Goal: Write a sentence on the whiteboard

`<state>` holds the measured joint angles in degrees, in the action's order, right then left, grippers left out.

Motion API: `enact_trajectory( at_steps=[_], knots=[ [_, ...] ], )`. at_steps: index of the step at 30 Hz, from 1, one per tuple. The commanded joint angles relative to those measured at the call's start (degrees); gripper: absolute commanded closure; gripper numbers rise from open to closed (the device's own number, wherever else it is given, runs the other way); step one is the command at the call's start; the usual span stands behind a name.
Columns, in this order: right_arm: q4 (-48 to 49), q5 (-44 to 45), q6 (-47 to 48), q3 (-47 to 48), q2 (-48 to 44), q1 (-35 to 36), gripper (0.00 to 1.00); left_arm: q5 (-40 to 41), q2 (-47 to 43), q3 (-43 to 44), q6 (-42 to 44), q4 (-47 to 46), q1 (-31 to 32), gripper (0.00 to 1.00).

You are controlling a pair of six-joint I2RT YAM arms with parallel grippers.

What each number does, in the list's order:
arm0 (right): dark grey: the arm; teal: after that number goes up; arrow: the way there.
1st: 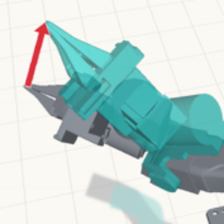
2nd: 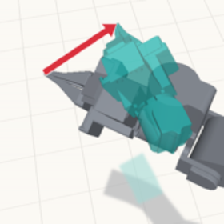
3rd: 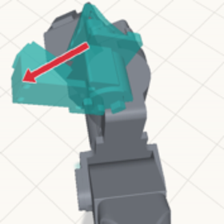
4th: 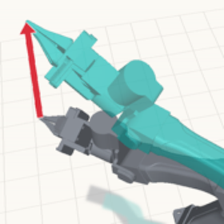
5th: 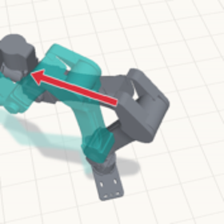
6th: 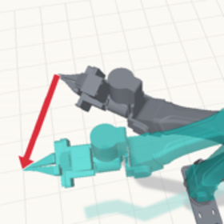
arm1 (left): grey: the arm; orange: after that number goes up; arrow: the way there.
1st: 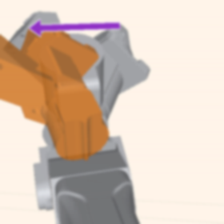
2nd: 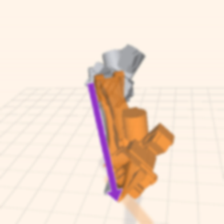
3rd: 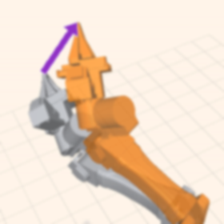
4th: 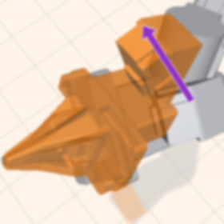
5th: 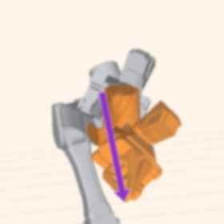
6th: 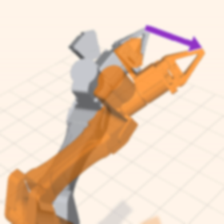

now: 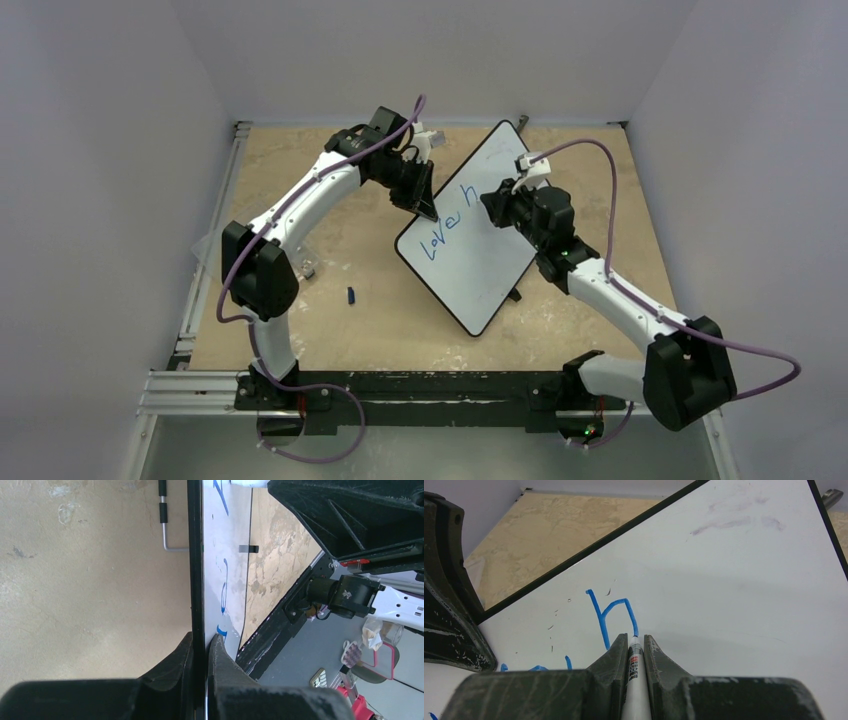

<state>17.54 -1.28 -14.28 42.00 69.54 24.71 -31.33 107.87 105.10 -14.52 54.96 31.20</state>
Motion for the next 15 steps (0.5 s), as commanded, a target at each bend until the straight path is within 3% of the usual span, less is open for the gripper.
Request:
enact_trajectory(
  at_steps=[1,15],
  knots=[
    [-1.3,-4.0,0.2,-1.0,-1.0,0.2,1.00,10.1,-1.2,-1.3,6.4,1.3,1.7,1.00],
    [0.5,-9.0,-0.2,-0.7,-1.2,0.3,1.00,9.7,-1.3,-1.3,6.1,1.2,1.7,1.00]
  ],
)
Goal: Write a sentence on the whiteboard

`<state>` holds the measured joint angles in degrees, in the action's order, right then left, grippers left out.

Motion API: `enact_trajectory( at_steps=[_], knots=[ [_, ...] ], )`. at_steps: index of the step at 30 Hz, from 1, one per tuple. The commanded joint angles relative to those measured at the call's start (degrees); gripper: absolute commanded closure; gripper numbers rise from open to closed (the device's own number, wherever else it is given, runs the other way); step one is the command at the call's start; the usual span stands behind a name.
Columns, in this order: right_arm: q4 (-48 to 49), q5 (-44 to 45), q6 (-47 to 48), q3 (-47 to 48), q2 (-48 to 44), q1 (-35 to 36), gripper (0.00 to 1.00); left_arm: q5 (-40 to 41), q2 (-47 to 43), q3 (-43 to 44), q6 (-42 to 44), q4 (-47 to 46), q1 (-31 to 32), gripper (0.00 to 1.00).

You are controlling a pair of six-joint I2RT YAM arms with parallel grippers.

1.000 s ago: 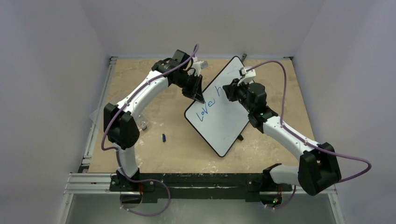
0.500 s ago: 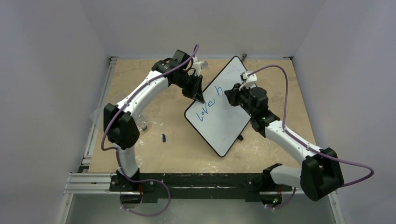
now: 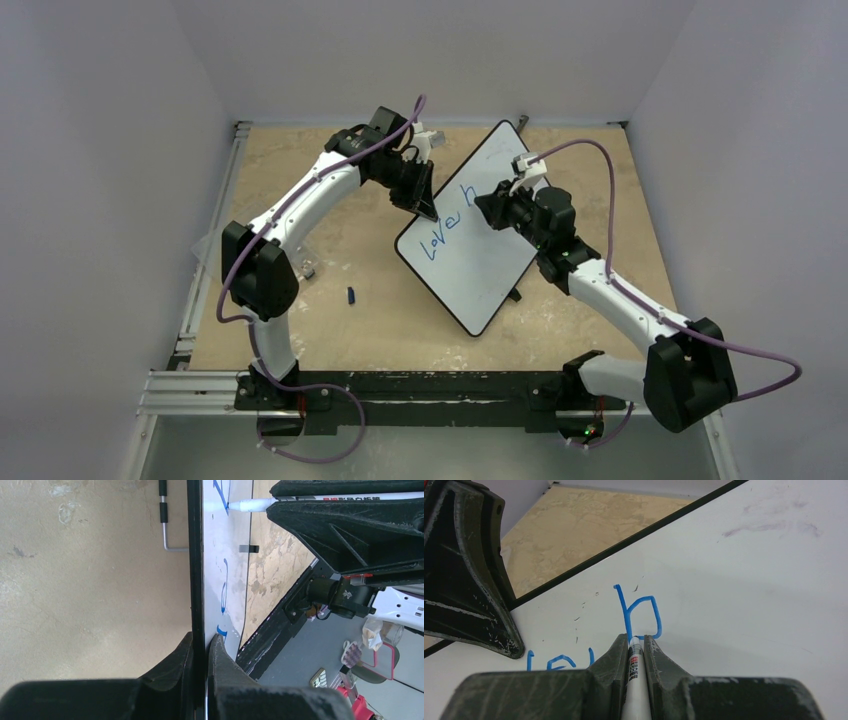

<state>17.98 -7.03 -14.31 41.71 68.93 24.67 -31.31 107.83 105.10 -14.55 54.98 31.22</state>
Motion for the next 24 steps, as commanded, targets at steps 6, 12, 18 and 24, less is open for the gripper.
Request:
enact_trajectory(
  at_steps=[6,12,18,24],
  knots=[
    [-1.0,-2.8,0.3,-0.2,-3.6,0.3,1.00,9.6,-1.2,-1.3,5.9,1.0,1.7,1.00],
    [0.8,0.7,-0.2,-2.2,-7.7,0.3,1.00,10.5,-2.5,-1.5,5.4,0.7,2.1,1.00],
    [1.8,3.5,-0.2,-2.3,-10.2,0.2,1.00,10.8,-2.8,-1.7,5.5,0.7,2.3,1.00],
    [2.5,6.7,-0.2,-1.2,-10.0,0.3,1.00,11.7,-3.1,-1.9,5.6,0.7,2.5,1.00]
  ],
)
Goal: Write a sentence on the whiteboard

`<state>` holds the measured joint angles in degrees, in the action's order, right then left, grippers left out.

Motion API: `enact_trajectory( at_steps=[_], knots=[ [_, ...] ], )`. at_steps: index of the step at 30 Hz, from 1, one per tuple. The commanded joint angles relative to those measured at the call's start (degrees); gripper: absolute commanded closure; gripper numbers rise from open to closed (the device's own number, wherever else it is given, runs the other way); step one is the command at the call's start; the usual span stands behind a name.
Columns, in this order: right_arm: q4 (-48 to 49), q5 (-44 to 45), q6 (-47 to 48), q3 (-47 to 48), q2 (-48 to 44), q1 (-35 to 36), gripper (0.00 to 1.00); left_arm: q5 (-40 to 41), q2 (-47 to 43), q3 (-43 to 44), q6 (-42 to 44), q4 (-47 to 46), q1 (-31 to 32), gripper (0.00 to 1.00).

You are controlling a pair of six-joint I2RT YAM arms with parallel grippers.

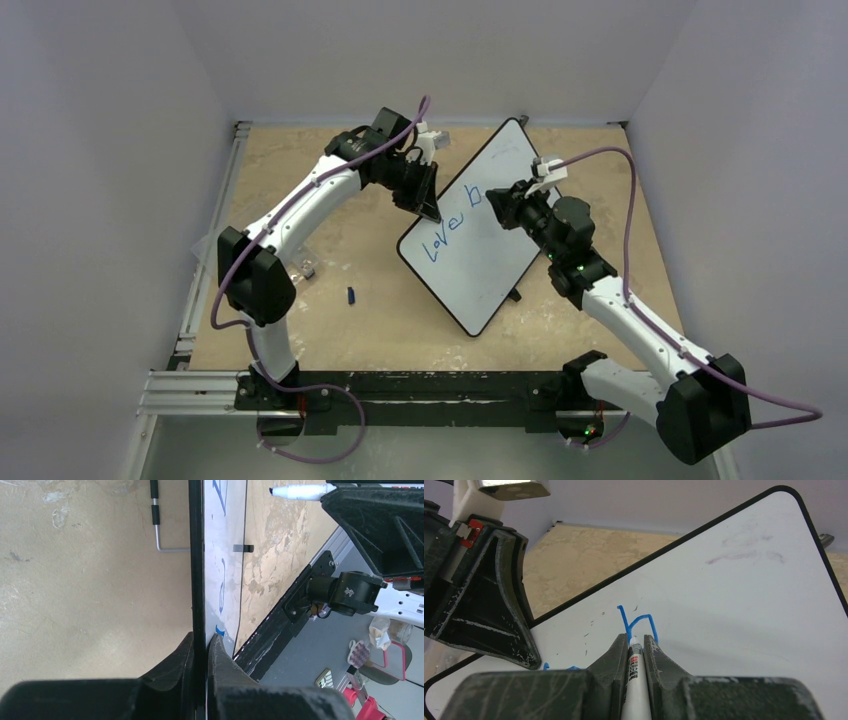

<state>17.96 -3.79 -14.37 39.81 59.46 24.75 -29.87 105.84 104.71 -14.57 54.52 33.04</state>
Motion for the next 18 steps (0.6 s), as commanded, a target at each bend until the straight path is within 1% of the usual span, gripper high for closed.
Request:
enact_trajectory(
  at_steps=[1,18],
  knots=[
    [3.0,3.6,-0.2,0.8,-0.5,0.2,1.00,10.3,-1.1,-1.6,5.7,1.2,0.7,1.00],
    [3.8,3.6,1.4,4.4,4.7,-0.4,1.00,10.9,-1.0,-1.8,6.0,1.2,1.0,1.00]
  ],
)
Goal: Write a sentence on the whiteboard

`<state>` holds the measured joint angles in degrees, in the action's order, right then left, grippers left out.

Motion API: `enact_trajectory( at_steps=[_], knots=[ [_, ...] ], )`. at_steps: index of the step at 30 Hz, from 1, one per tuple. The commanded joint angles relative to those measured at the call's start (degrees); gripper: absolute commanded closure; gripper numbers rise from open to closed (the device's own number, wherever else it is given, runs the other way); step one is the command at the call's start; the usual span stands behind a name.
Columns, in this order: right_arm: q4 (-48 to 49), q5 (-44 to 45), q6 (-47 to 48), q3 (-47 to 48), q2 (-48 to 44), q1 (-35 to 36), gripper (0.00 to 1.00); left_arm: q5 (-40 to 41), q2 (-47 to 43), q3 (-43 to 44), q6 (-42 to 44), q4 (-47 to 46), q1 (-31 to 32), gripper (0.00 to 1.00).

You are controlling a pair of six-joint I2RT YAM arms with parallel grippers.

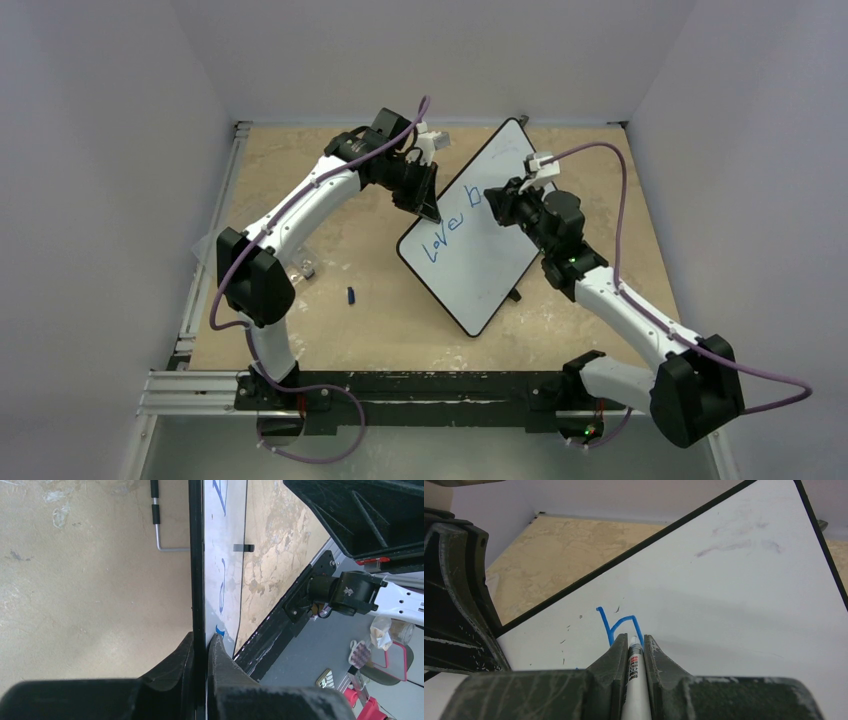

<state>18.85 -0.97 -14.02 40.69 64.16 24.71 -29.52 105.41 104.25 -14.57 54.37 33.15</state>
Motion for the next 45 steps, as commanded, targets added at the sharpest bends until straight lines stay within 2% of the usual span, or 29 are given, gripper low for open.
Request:
enact_trajectory(
  at_steps=[1,29,45],
  knots=[
    [3.0,0.9,1.1,3.7,0.2,-0.3,1.00,10.6,-0.6,-1.3,6.0,1.3,0.9,1.00],
    [0.0,2.2,0.6,10.8,10.2,-2.1,1.00,11.1,-1.0,-1.9,6.2,1.3,1.3,1.00],
    [-0.7,1.1,-0.6,5.2,7.8,-2.2,1.00,11.1,-0.9,-1.9,6.1,1.3,1.3,1.00]
  ],
)
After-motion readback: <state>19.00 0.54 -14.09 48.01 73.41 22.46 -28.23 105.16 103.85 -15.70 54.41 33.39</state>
